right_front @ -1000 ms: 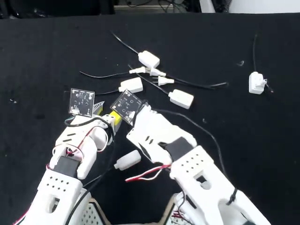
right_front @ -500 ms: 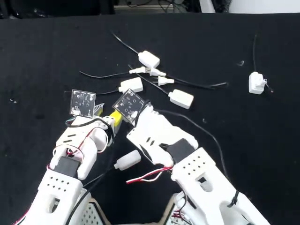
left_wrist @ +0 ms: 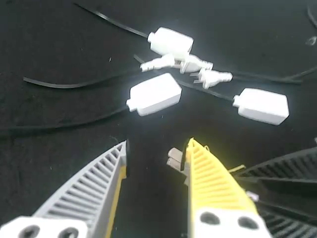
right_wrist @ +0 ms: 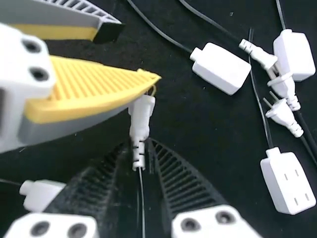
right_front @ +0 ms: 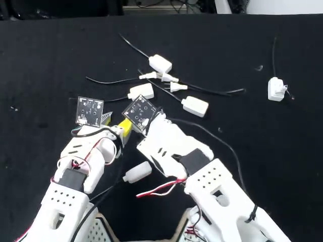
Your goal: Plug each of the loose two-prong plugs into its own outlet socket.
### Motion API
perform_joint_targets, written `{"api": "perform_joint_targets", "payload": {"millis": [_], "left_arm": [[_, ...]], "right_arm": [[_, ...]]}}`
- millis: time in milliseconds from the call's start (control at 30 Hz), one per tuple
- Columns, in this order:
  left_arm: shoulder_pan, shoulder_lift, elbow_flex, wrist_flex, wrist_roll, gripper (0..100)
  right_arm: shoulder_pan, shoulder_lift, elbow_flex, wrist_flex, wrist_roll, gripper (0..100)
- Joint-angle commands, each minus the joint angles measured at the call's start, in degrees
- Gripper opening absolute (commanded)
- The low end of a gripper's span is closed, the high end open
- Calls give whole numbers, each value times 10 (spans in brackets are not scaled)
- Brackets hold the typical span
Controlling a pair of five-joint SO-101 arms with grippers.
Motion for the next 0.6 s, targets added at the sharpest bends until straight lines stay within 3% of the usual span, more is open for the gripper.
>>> {"api": "perform_joint_targets", "payload": {"millis": [0, 567], "left_arm": [[3, -8, -2, -8, -2, 195], [-15, -13, -11, -7, -1, 195]], "right_arm": [[-9, -21, -52, 22, -2, 10], [-10, -16, -65, 26, 22, 10]]}}
